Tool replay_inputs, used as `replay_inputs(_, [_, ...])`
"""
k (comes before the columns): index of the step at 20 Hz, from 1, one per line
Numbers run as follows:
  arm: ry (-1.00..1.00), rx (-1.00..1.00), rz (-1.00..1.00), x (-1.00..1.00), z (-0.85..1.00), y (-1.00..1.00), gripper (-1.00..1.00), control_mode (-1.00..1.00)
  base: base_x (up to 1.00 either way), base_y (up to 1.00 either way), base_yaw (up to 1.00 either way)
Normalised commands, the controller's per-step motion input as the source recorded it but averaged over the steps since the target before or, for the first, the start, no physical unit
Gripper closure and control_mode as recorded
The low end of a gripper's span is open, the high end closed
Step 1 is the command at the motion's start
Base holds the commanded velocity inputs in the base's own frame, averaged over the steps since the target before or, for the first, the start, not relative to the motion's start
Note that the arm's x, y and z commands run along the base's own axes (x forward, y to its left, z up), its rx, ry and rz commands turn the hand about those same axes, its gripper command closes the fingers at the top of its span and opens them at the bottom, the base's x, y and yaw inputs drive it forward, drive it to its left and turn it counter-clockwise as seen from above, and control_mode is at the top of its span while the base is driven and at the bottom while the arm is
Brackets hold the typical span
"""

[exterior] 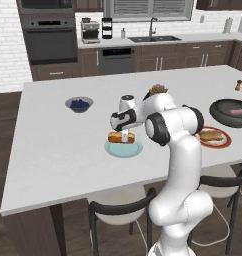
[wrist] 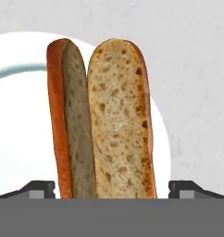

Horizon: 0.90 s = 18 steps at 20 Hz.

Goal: Place one bun and one sausage from the bowl on each plate.

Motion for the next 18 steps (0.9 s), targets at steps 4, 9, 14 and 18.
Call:
replay_inputs(4, [-0.06, 0.0, -0.02, -0.55, 0.96, 0.0, -1.0, -1.0, 0.0, 0.0, 0.0])
replay_inputs(9, [-0.11, 0.0, -0.04, -0.97, 1.0, -0.05, -1.0, -1.0, 0.0, 0.0, 0.0])
replay_inputs(14, [-0.08, 0.03, -0.07, -1.0, 0.81, -0.28, -1.0, -1.0, 0.0, 0.0, 0.0])
replay_inputs(18, [-0.01, 0.06, -0.08, -1.0, 0.5, -0.14, -1.0, -1.0, 0.0, 0.0, 0.0])
